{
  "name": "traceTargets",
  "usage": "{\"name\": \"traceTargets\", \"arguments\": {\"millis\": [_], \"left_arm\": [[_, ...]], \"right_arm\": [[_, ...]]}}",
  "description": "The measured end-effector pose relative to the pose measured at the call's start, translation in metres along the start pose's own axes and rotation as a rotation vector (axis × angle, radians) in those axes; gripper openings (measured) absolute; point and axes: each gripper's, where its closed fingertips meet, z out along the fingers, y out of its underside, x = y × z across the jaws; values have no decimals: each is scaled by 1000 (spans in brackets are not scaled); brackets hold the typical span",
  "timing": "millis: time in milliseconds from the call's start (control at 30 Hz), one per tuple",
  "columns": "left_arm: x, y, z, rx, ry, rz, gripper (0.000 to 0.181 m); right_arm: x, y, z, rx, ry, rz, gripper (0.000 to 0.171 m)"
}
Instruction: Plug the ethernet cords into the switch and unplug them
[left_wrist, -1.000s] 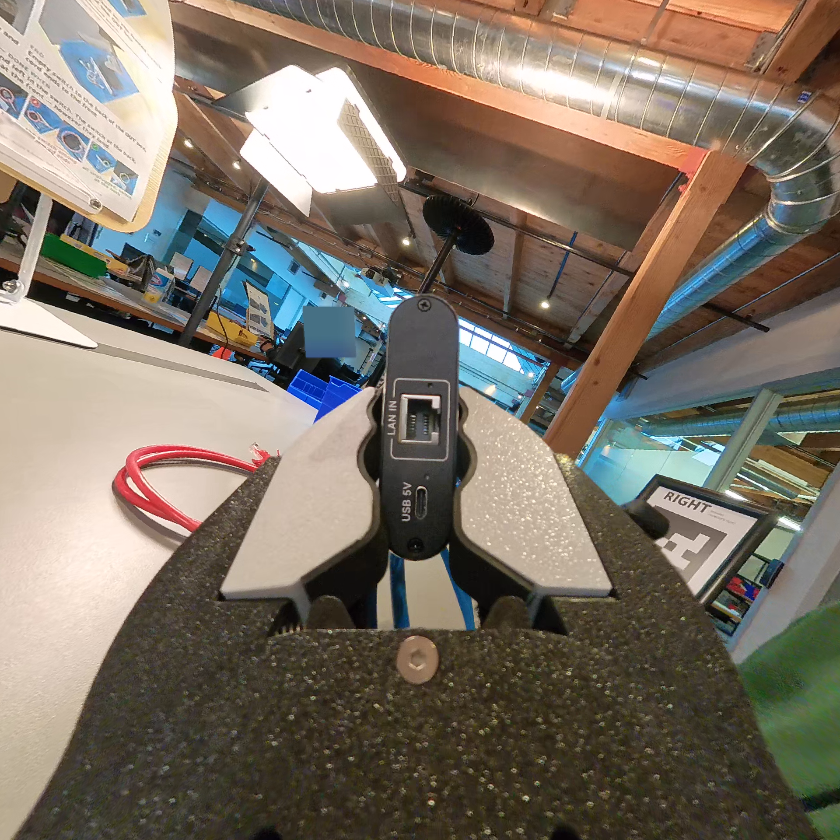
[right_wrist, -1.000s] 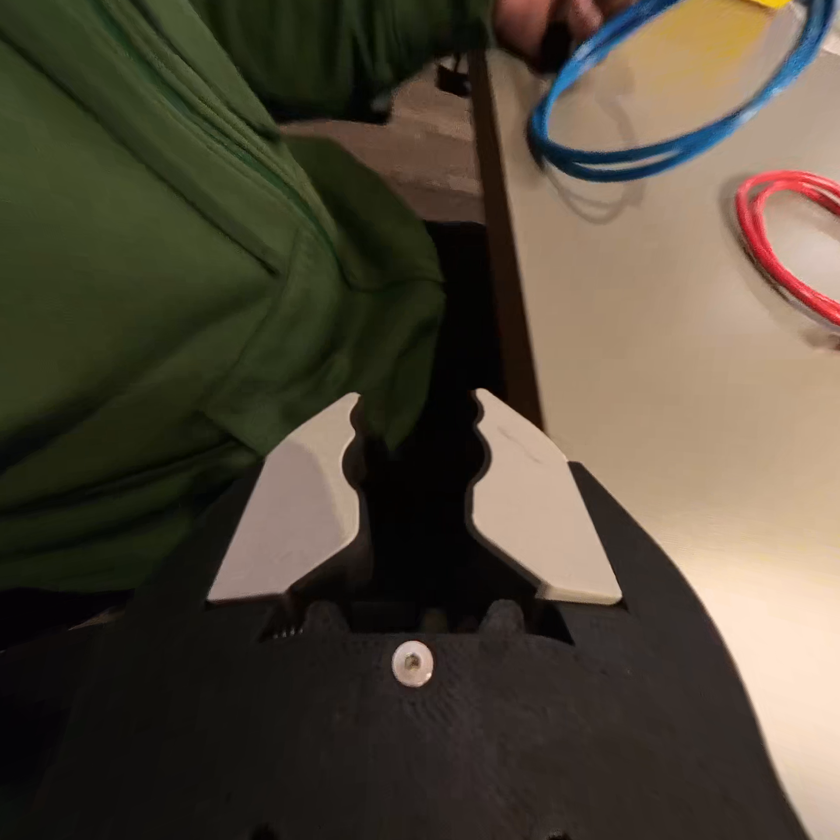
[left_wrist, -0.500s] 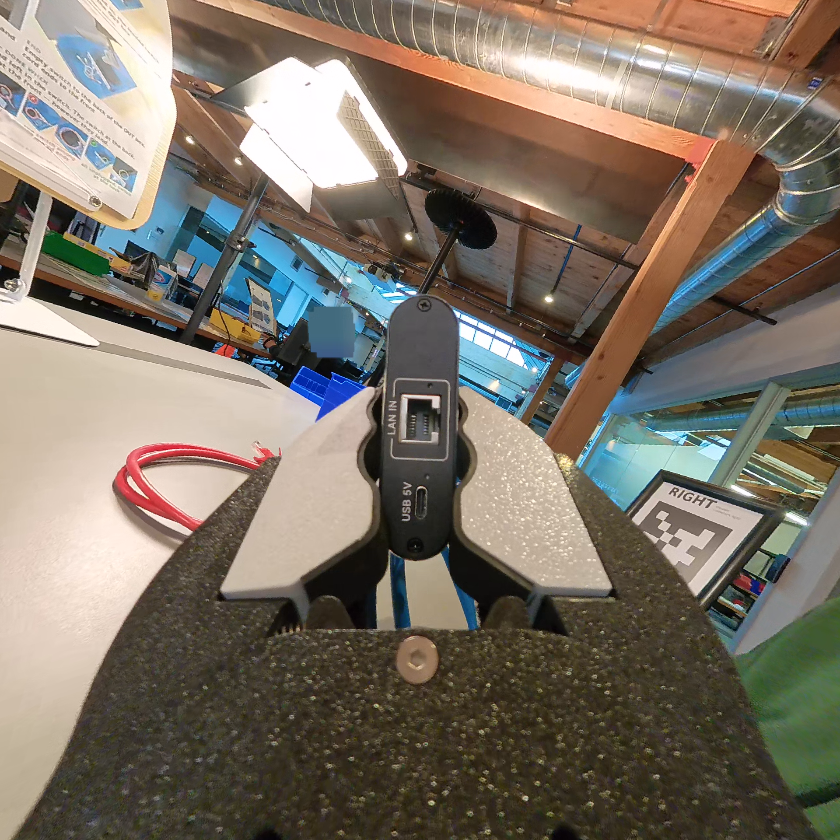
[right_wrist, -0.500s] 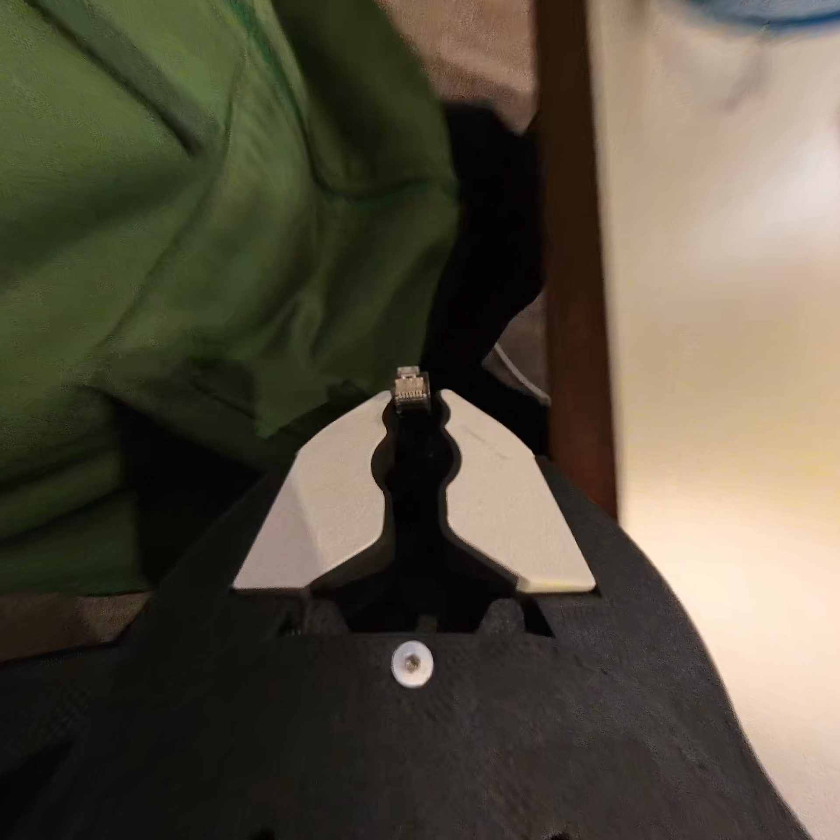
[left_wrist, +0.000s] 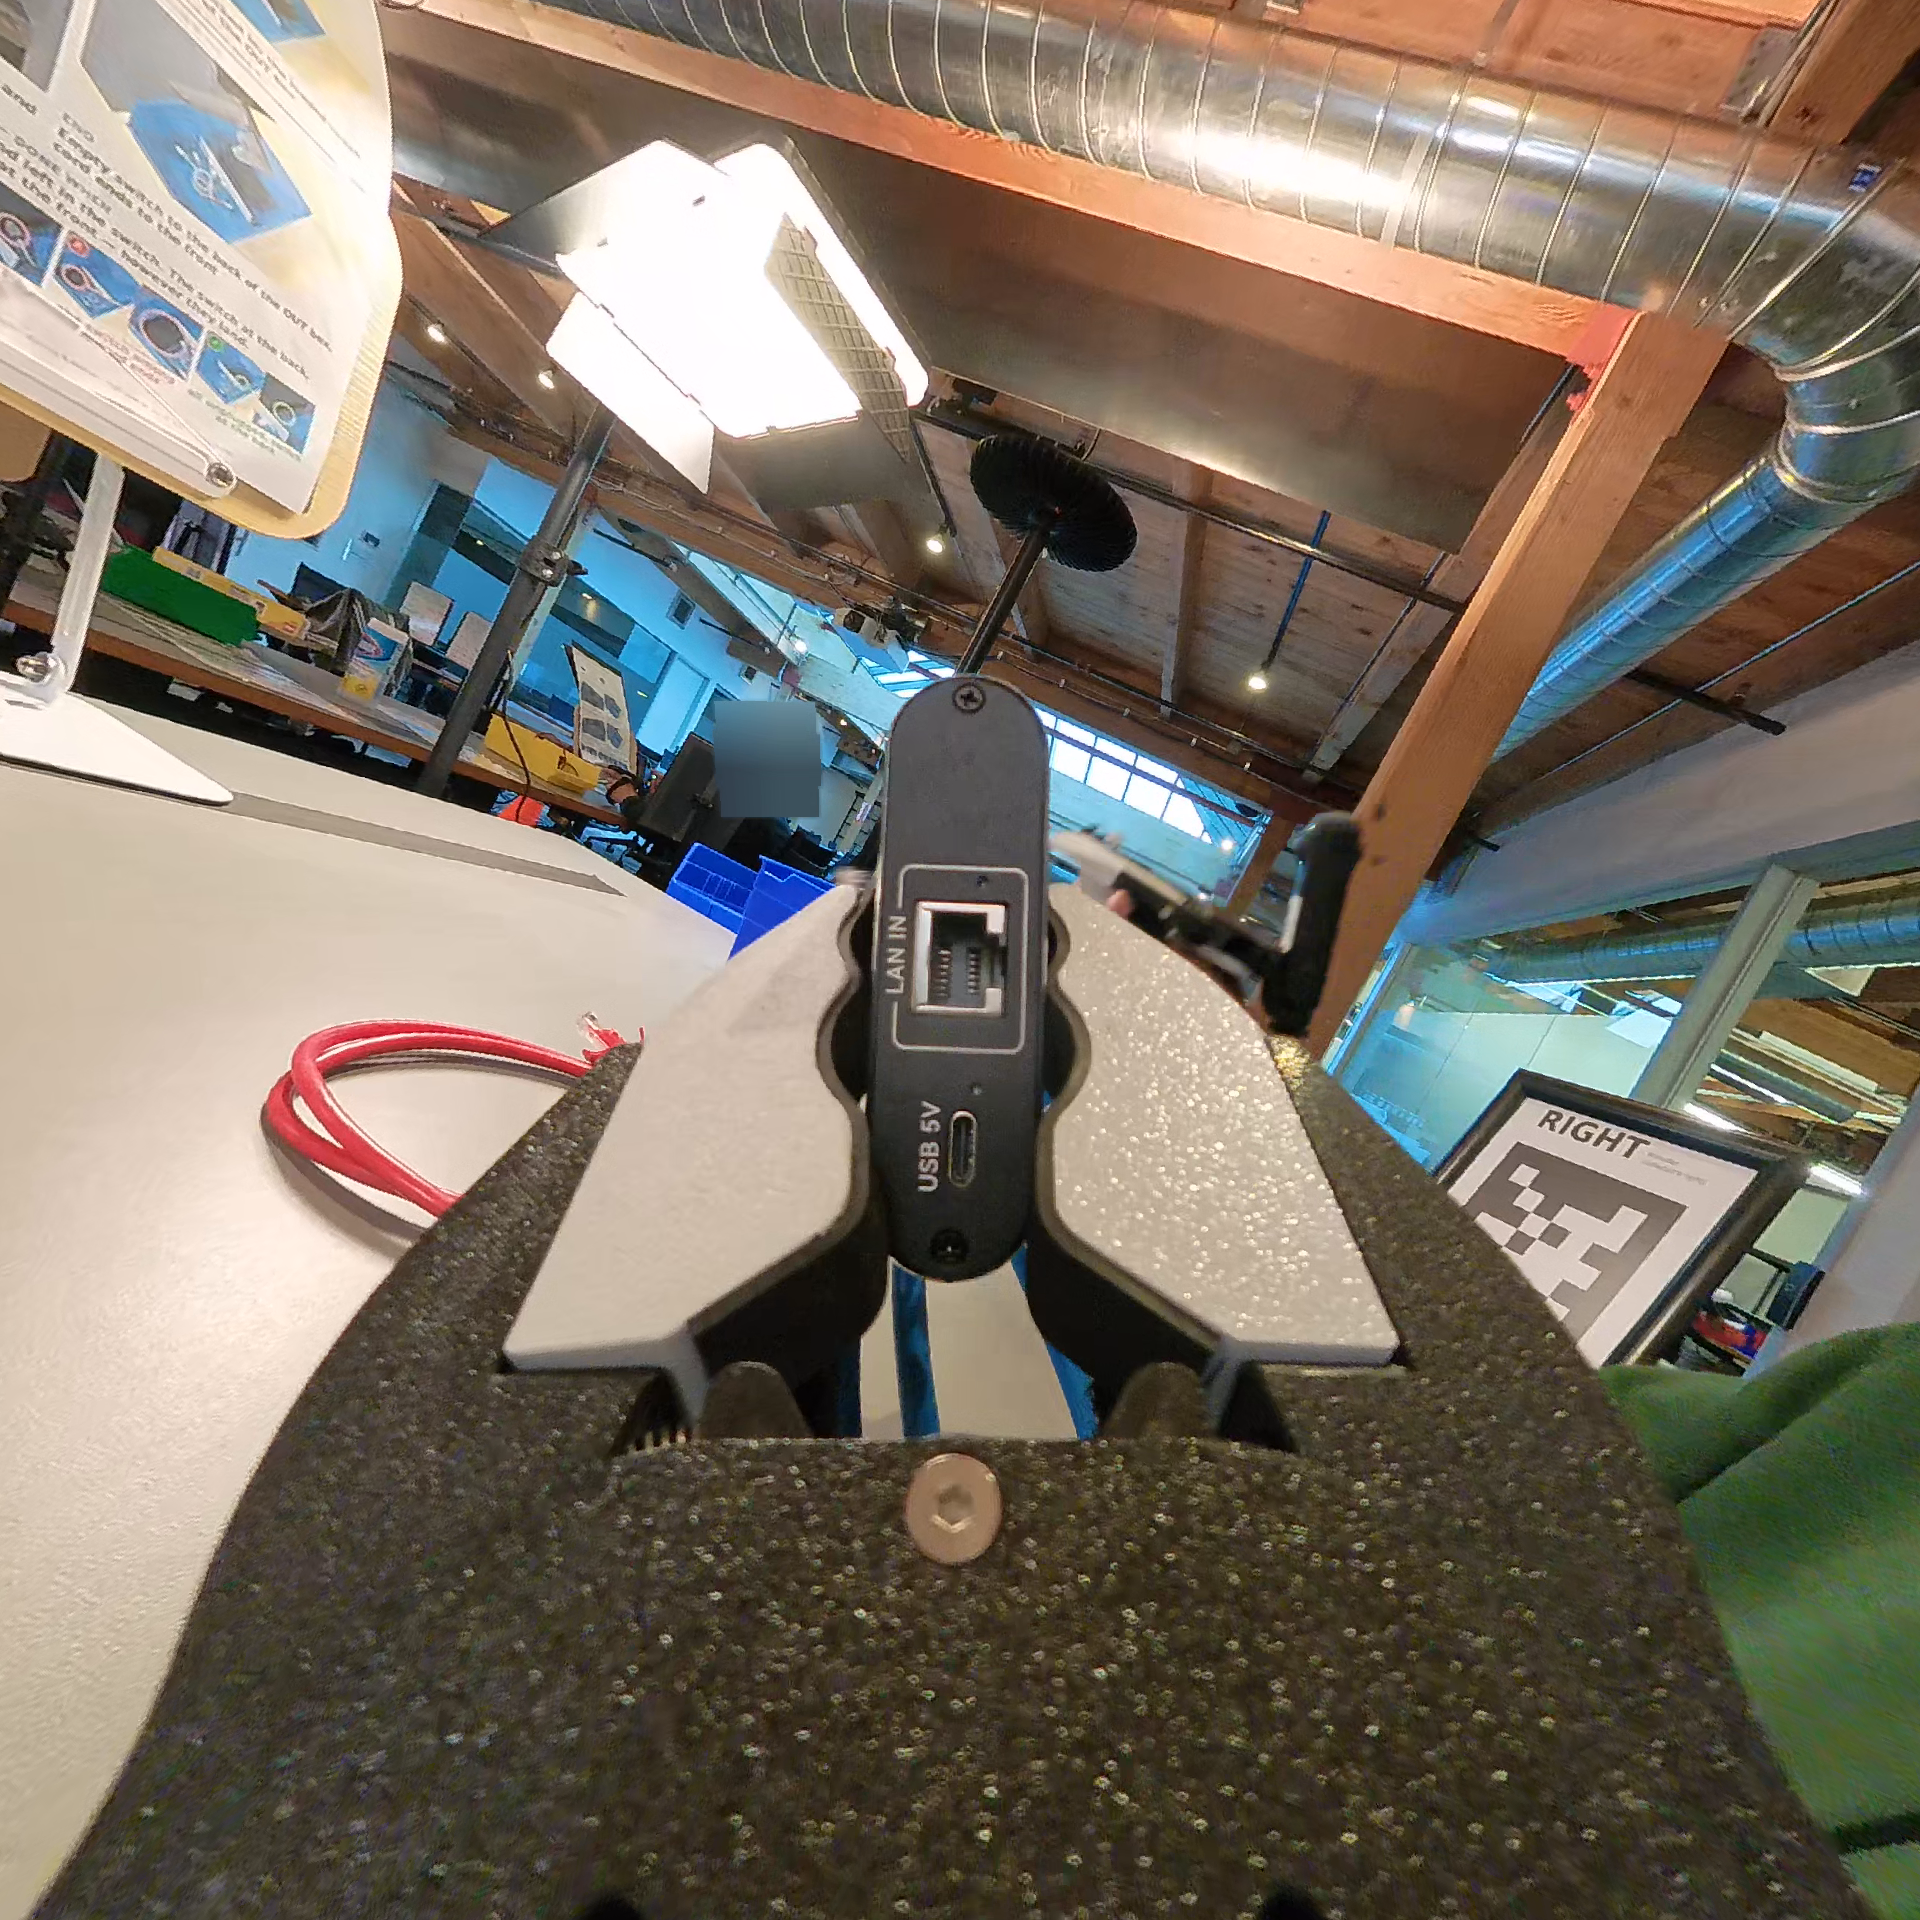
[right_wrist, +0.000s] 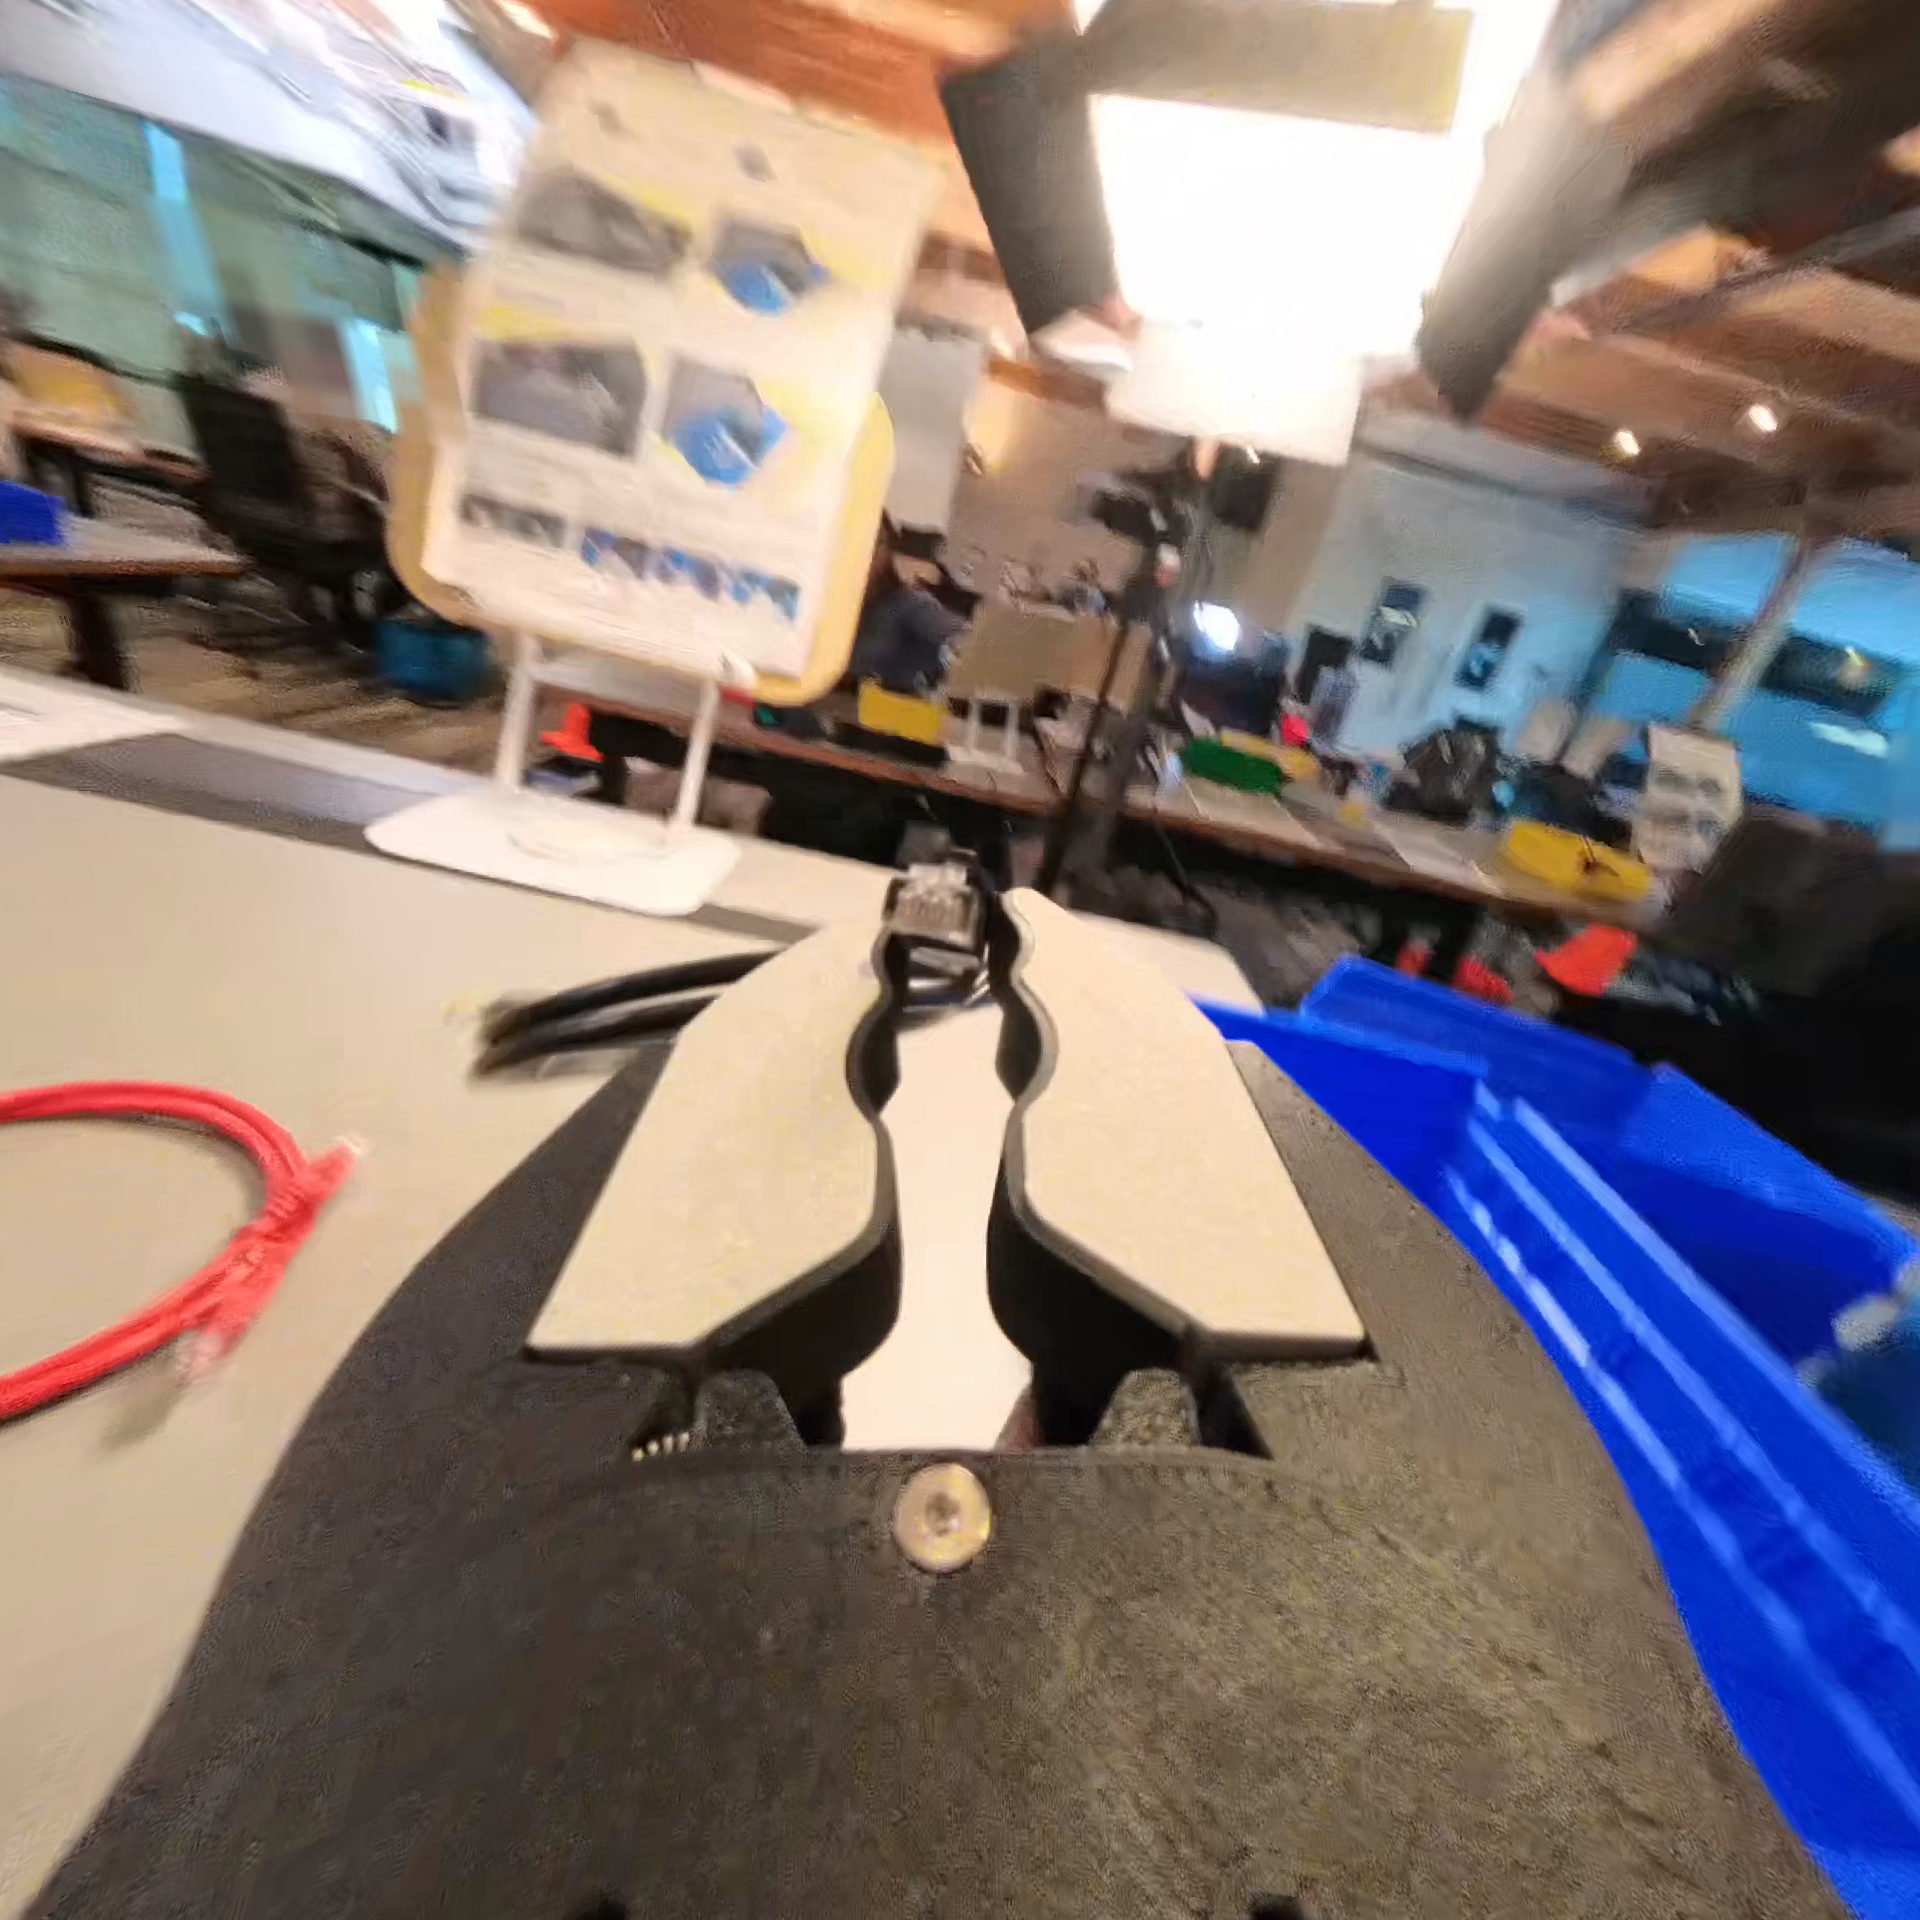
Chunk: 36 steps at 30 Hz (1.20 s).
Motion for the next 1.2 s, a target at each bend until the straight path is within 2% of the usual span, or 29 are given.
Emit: {"name": "traceTargets", "arguments": {"millis": [67, 167, 267, 400, 467, 600, 700, 733, 1000, 1200], "left_arm": [[0, 0, 0, 1, 2, 1, 28], [-2, 1, 1, -13, 0, -12, 28], [-1, 2, 2, -16, -1, -6, 28], [1, 1, 1, -6, -3, 7, 28], [1, 1, 1, -8, -4, 9, 28], [0, 2, 1, -12, -4, 6, 28], [0, 2, 2, -16, -3, -1, 28], [-1, 3, 2, -19, -3, -4, 28], [-1, 3, 2, -23, -4, -6, 28], [0, 2, 2, -15, -4, 4, 28]], "right_arm": [[-17, 48, 2, -90, 2, -3, 19], [-65, 110, -10, -227, -137, -66, 29], [-111, 114, -28, -321, -403, -246, 42], [-131, 86, -49, -264, -608, -290, 43], [-121, 97, -49, -317, -610, -358, 40], [-72, 151, -28, -529, -444, -483, 37], [-67, 184, -21, -628, -428, -540, 40], [-71, 187, -19, -627, -421, -560, 28], [-147, 167, -24, -537, -553, -653, 36], [-169, 160, -26, -510, -605, -651, 39]]}}
